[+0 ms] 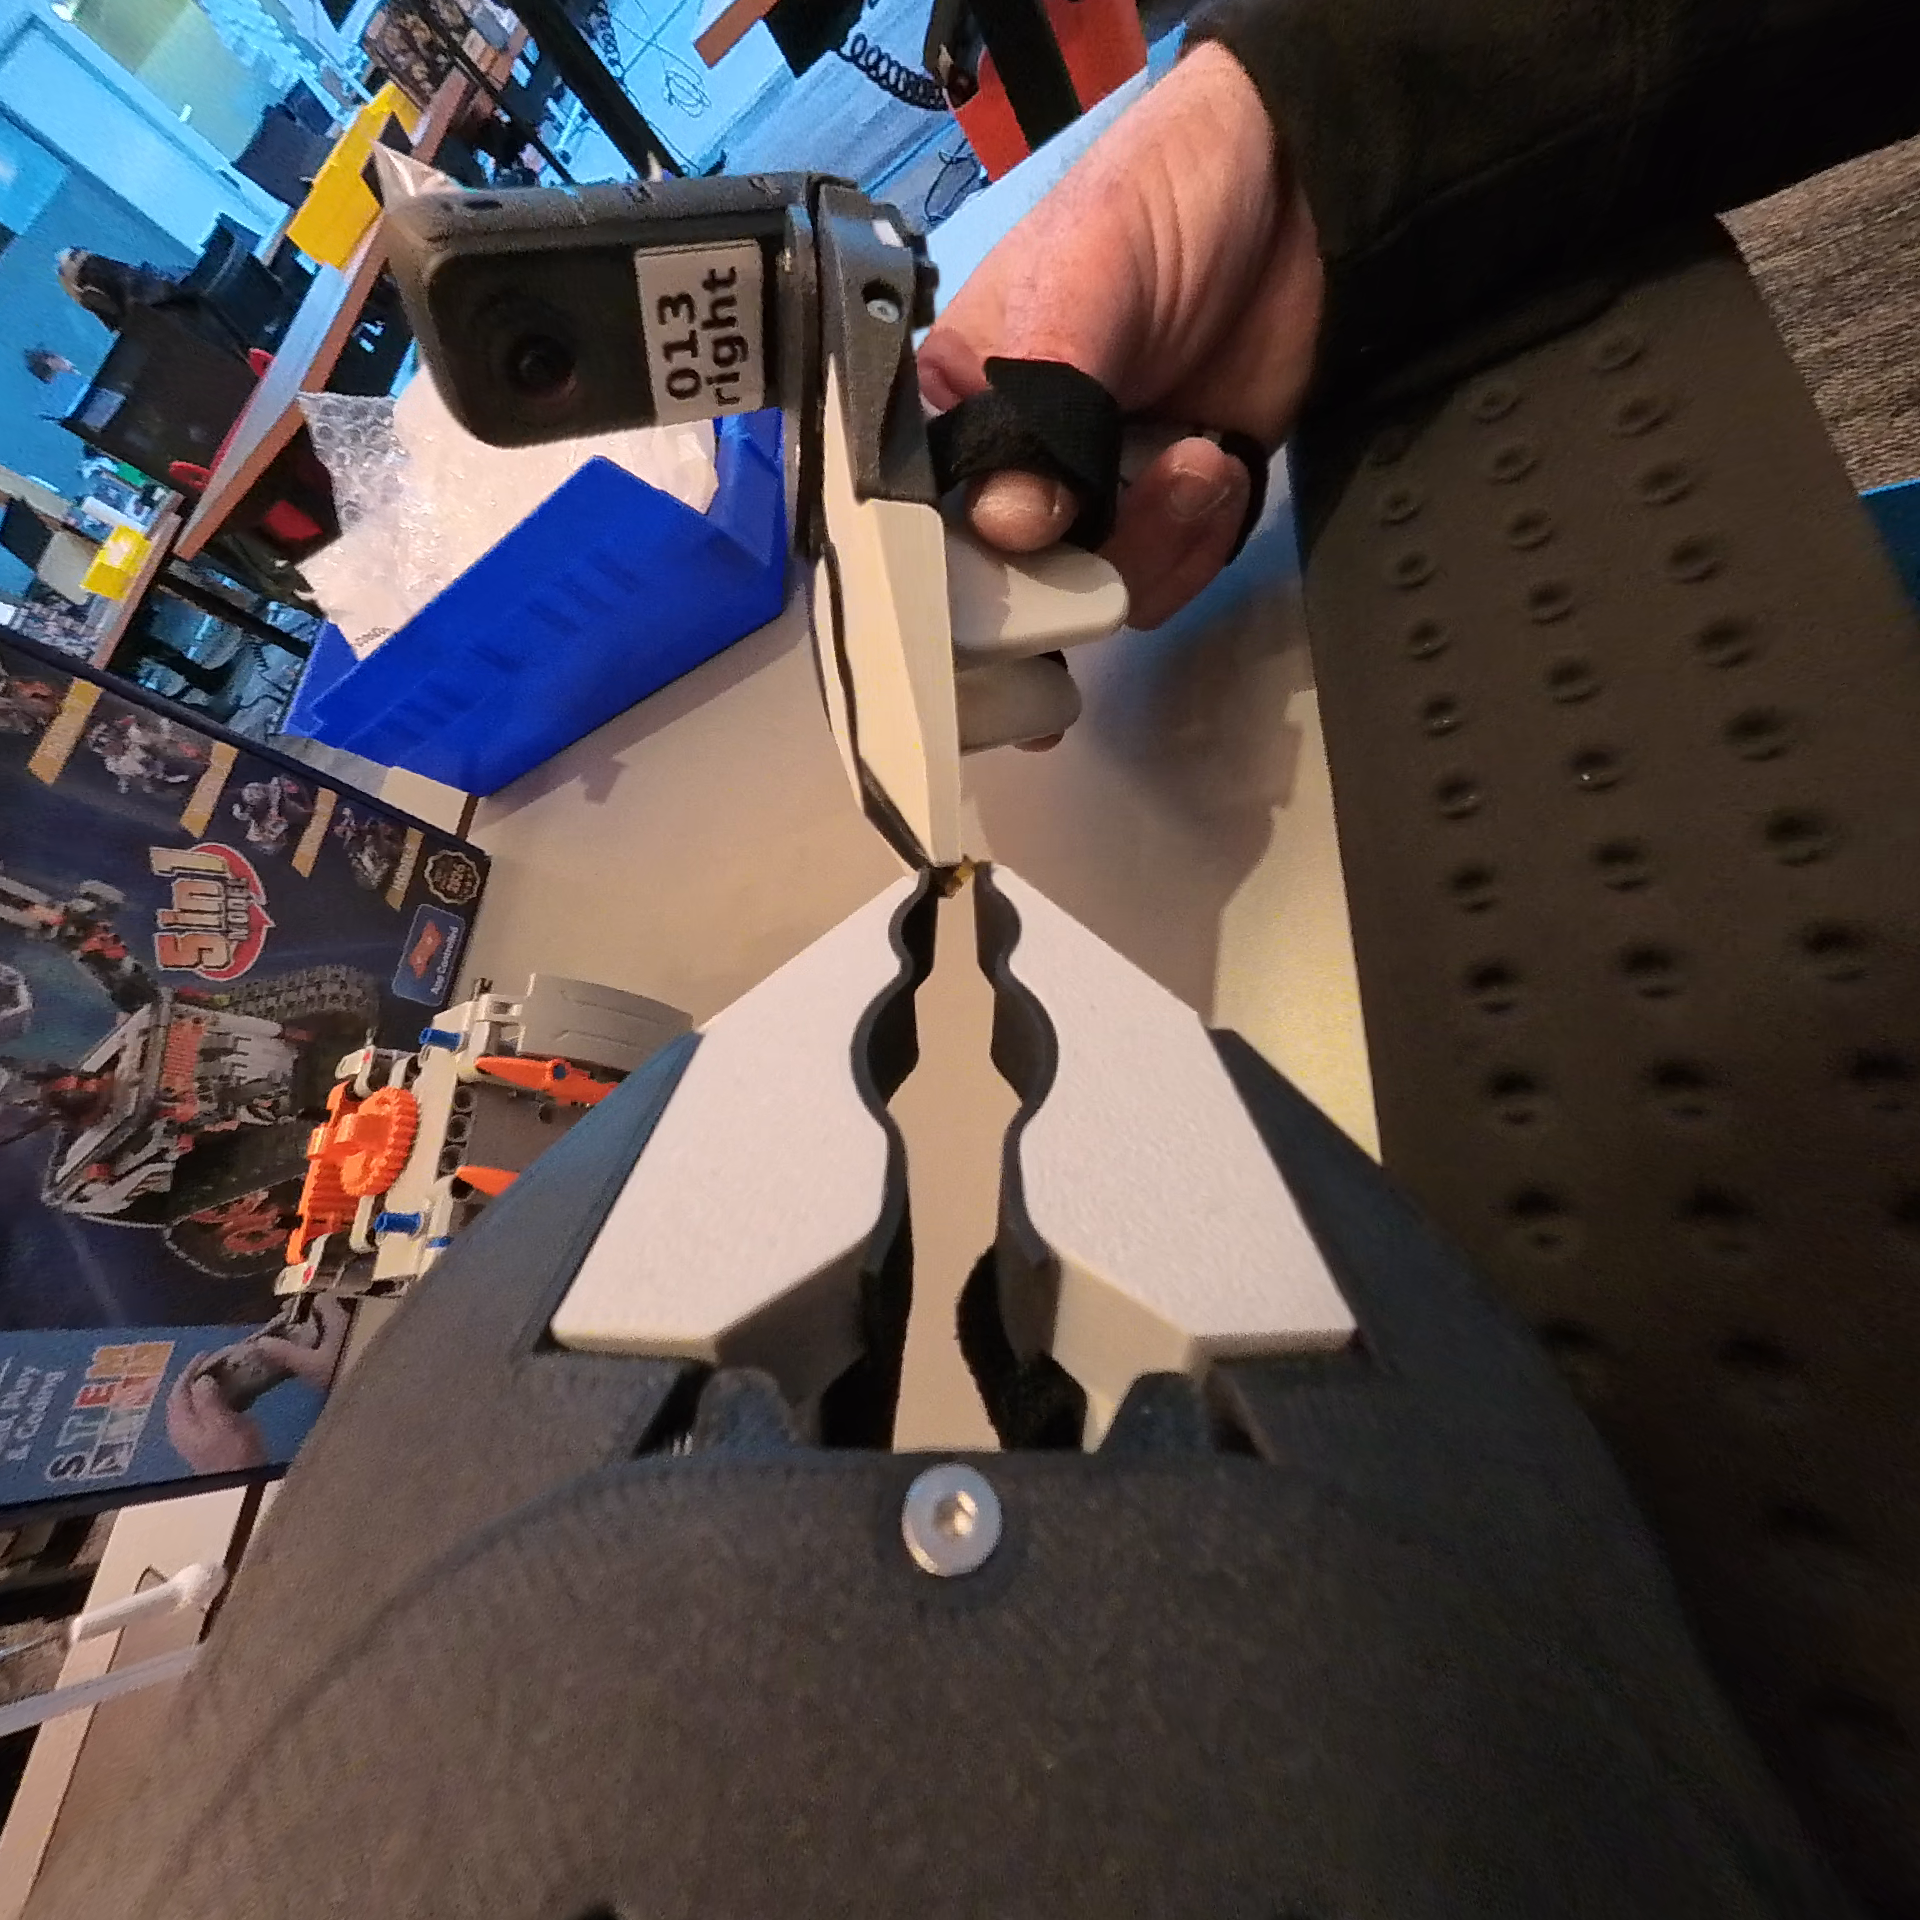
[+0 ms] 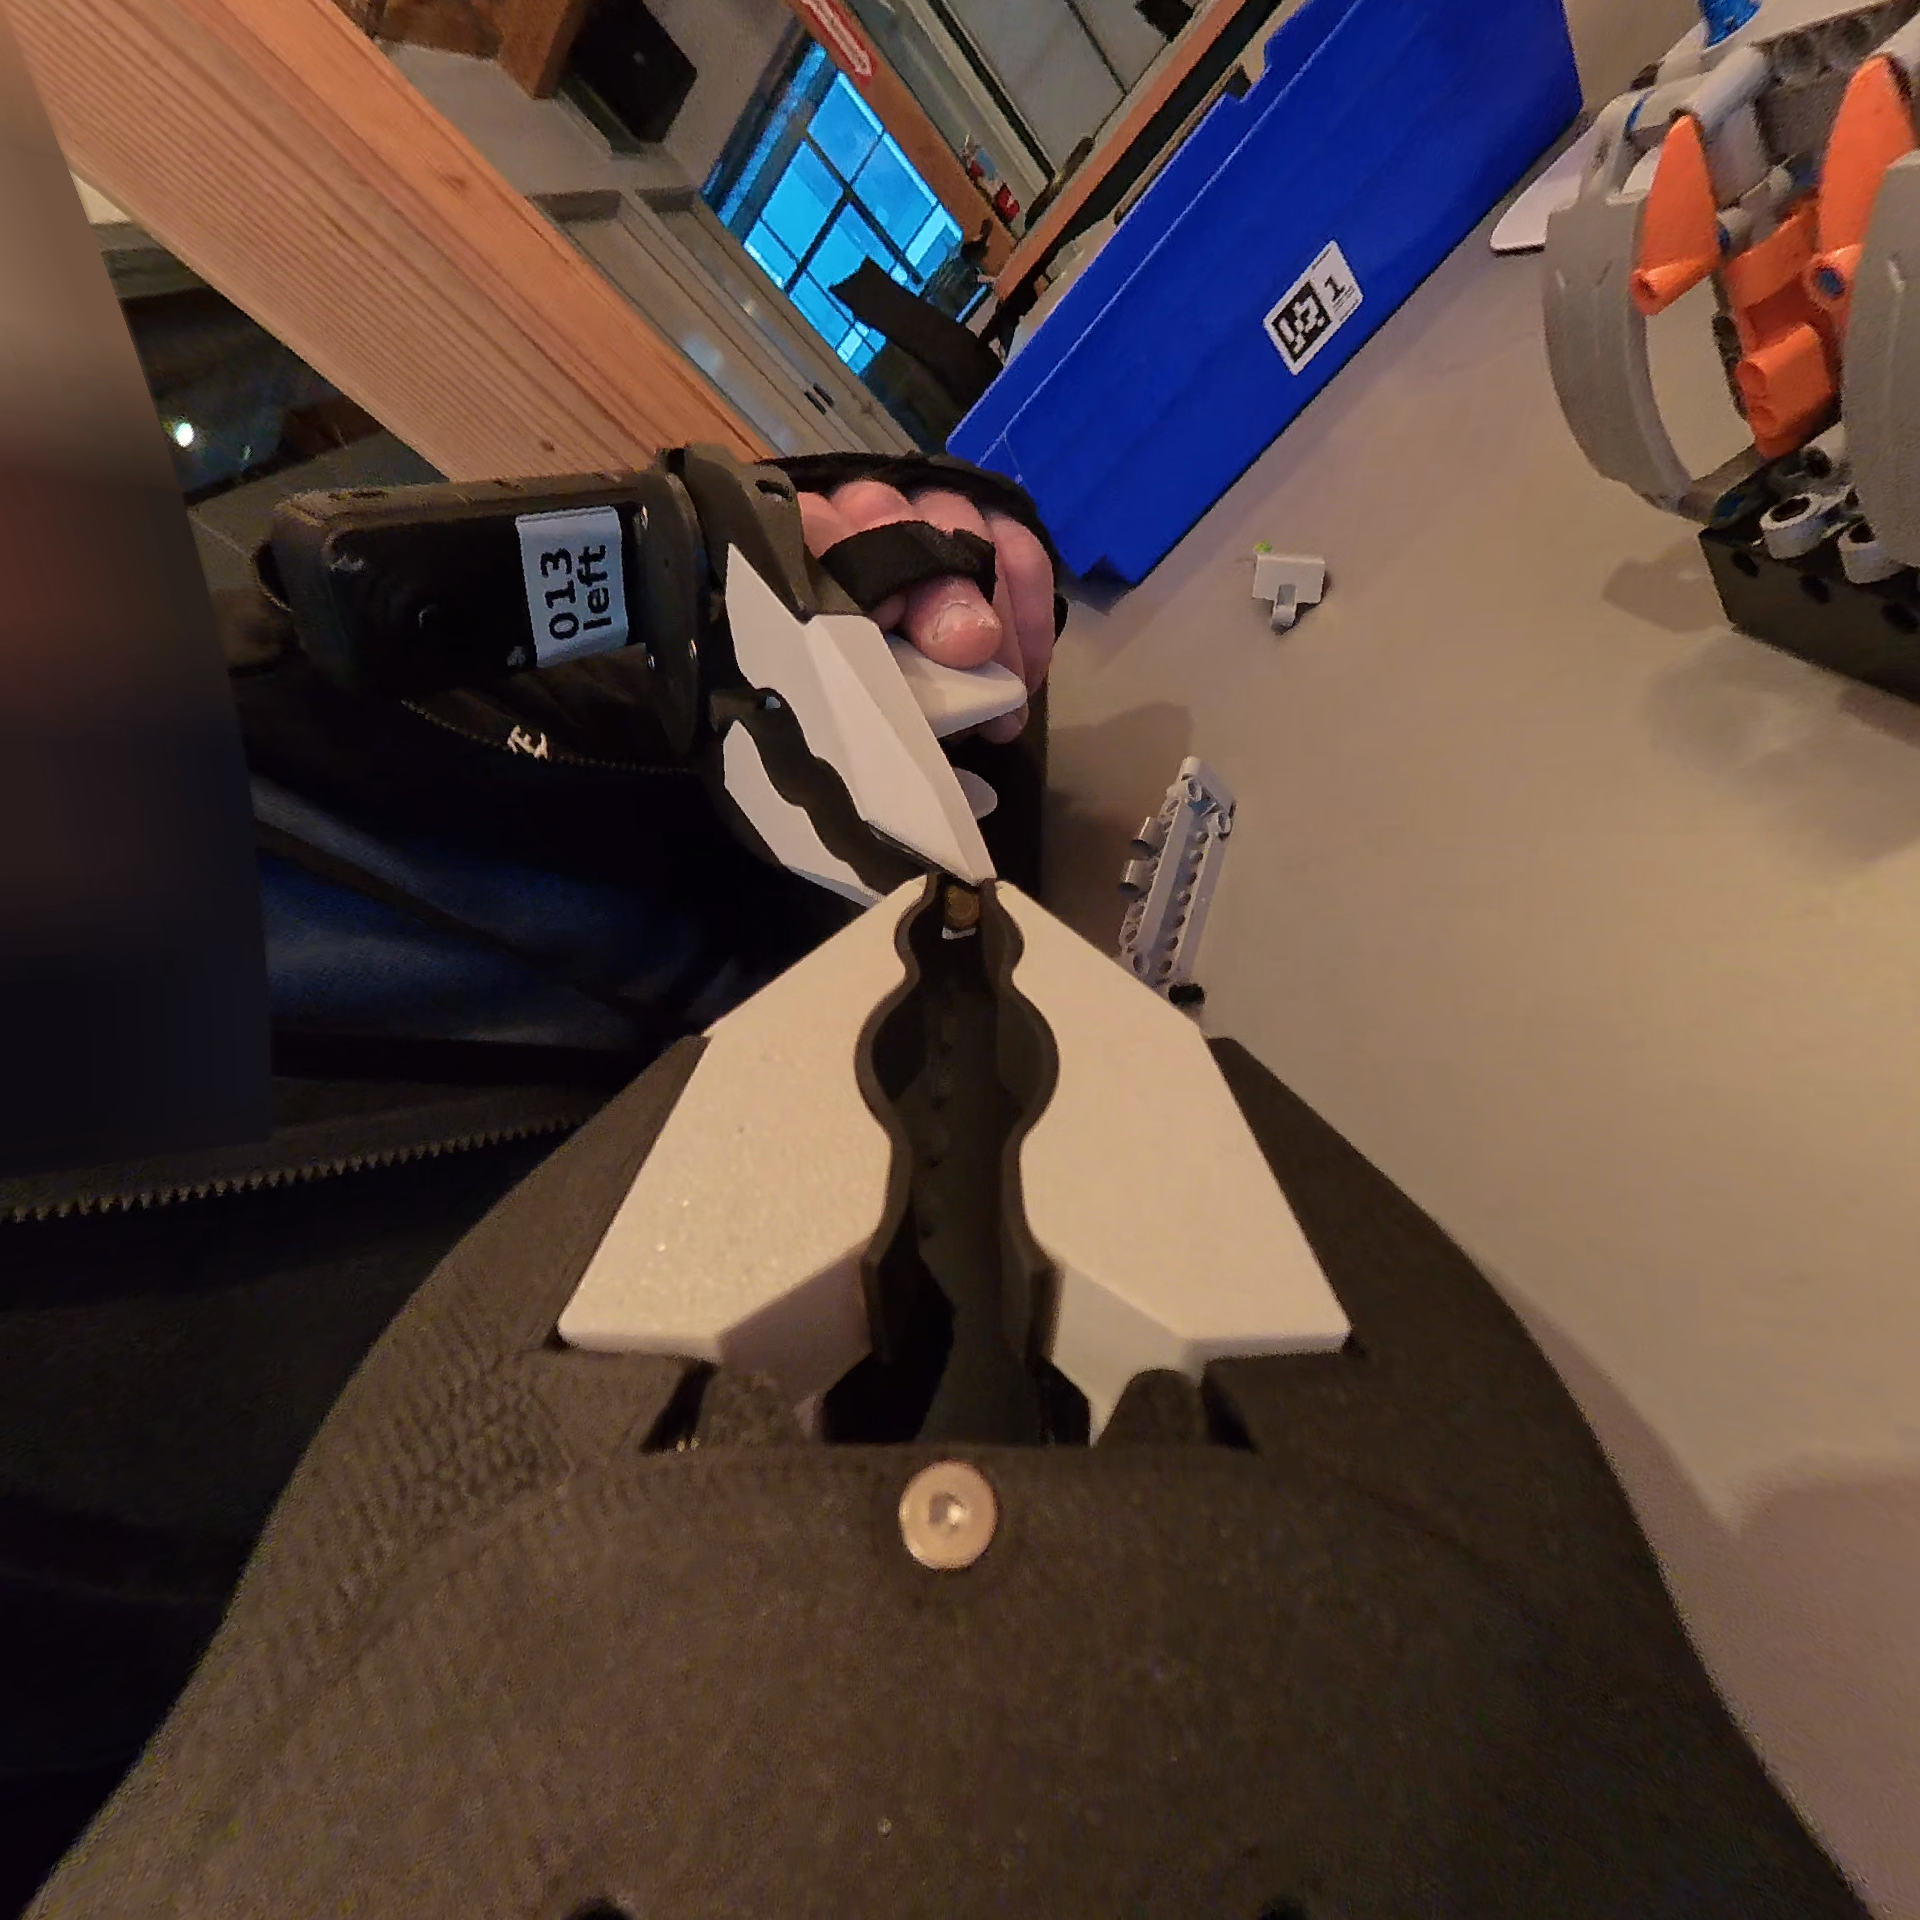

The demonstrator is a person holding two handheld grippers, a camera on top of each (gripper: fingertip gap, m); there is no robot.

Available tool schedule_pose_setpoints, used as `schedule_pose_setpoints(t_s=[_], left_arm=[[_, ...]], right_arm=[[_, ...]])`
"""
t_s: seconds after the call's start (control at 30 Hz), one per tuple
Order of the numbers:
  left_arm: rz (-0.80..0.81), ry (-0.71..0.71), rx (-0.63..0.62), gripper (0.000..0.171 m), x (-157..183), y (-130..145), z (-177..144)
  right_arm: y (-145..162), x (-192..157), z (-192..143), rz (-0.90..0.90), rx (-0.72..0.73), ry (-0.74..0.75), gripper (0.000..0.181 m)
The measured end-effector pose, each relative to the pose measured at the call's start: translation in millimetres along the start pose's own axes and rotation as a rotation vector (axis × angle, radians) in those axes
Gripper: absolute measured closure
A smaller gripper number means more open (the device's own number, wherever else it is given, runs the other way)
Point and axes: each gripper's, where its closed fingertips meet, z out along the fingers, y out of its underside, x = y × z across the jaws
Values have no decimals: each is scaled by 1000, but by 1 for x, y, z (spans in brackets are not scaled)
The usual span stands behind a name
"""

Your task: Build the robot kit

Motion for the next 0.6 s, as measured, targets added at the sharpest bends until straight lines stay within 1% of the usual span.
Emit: schedule_pose_setpoints(t_s=[0.27,0.4,0.6], left_arm=[[-22,-89,12,170,-16,-4,-7],[-43,-136,28,170,-26,-7,-12],[-18,-165,46,170,-28,-12,-16]], right_arm=[[-18,-2,1,24,97,25,173],[-20,-4,-1,40,127,12,168],[-23,-11,0,51,166,-31,172]])
